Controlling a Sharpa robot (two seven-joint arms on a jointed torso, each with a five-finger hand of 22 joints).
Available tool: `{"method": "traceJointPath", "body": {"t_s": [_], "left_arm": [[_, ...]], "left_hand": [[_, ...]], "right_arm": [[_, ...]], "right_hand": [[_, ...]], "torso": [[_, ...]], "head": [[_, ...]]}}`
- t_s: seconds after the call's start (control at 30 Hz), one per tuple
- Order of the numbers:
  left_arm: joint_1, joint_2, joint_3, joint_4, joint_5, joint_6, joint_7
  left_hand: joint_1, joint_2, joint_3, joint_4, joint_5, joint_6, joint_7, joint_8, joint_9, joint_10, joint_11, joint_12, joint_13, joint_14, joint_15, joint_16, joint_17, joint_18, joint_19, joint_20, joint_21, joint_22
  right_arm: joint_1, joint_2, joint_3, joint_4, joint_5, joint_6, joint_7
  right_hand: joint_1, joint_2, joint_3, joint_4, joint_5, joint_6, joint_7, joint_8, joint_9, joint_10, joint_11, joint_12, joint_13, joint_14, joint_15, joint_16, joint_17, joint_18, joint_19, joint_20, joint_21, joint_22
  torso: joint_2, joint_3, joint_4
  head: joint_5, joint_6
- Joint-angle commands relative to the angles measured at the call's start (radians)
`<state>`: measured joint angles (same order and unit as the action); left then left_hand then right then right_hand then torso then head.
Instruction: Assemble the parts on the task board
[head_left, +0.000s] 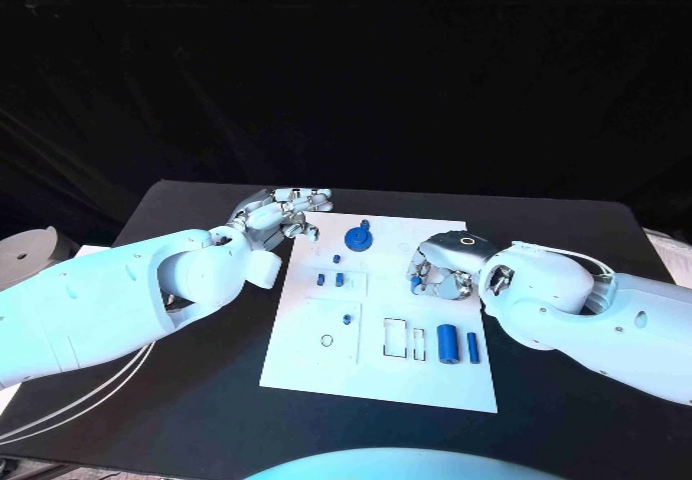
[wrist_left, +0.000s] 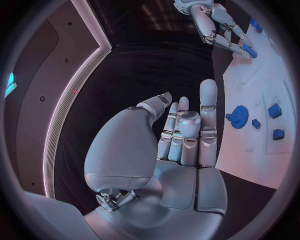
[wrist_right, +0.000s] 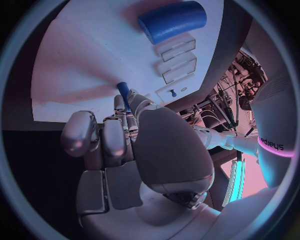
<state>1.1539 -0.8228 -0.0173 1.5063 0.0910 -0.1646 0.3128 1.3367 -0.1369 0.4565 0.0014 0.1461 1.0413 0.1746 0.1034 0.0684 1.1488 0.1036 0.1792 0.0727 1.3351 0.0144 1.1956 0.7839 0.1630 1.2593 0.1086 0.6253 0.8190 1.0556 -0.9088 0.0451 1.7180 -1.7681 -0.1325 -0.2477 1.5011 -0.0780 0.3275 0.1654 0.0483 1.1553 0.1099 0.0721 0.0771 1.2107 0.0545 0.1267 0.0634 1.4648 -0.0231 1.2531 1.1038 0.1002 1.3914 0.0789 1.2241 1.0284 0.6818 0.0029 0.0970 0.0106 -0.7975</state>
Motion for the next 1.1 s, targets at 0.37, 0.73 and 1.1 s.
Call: {"method": "traceJointPath", "body": {"t_s": [0.37, 0.73, 1.1], "left_arm": [[0.0, 0.001, 0.001, -0.002, -0.002, 0.023, 0.0], [0.0, 0.006, 0.001, -0.002, -0.002, 0.028, -0.001], [0.0, 0.011, 0.001, -0.003, -0.002, 0.03, -0.002]], "left_hand": [[-0.008, 0.001, -0.007, 0.001, 0.004, -0.007, 0.003, 0.001, -0.001, -0.007, -0.002, 0.003, -0.001, -0.007, -0.001, -0.004, -0.001, 0.019, -0.003, 0.003, -0.004, -0.001], [-0.008, 0.001, -0.007, 0.001, 0.004, -0.007, 0.003, 0.001, -0.001, -0.007, -0.002, 0.003, -0.001, -0.007, -0.001, -0.004, -0.001, 0.019, -0.003, 0.003, -0.004, -0.001], [-0.008, 0.001, -0.007, 0.001, 0.004, -0.007, 0.003, 0.001, -0.001, -0.007, -0.002, 0.003, -0.001, -0.007, -0.001, -0.004, -0.001, 0.019, -0.003, 0.003, -0.004, -0.001]], "right_arm": [[0.042, -0.028, 0.01, 0.087, 0.119, -0.063, 0.005], [0.019, 0.069, 0.01, 0.132, 0.11, -0.052, 0.032], [-0.054, 0.185, 0.002, 0.093, 0.1, -0.029, 0.068]], "right_hand": [[-0.002, 0.0, 0.012, -0.003, 0.002, 0.01, 0.005, 0.006, 0.002, 0.009, 0.001, -0.012, 0.0, 0.038, -0.004, 0.006, 0.004, 0.002, 0.008, -0.001, 0.005, 0.002], [-0.002, -0.001, 0.024, -0.008, 0.003, 0.009, 0.009, 0.002, 0.001, 0.009, 0.003, -0.021, -0.001, 0.038, -0.003, 0.008, 0.005, 0.002, 0.007, -0.001, 0.006, 0.002], [-0.002, -0.002, 0.036, -0.014, 0.004, 0.005, 0.014, -0.002, 0.0, 0.008, 0.006, -0.029, -0.001, 0.037, -0.001, 0.008, 0.004, 0.003, 0.006, 0.0, 0.004, -0.001]], "torso": [[0.0, 0.0004, -0.0001], [0.0, -0.0004, 0.0018], [0.001, -0.0009, 0.0009]], "head": [[0.003, 0.004], [0.014, -0.001], [0.03, -0.009]]}}
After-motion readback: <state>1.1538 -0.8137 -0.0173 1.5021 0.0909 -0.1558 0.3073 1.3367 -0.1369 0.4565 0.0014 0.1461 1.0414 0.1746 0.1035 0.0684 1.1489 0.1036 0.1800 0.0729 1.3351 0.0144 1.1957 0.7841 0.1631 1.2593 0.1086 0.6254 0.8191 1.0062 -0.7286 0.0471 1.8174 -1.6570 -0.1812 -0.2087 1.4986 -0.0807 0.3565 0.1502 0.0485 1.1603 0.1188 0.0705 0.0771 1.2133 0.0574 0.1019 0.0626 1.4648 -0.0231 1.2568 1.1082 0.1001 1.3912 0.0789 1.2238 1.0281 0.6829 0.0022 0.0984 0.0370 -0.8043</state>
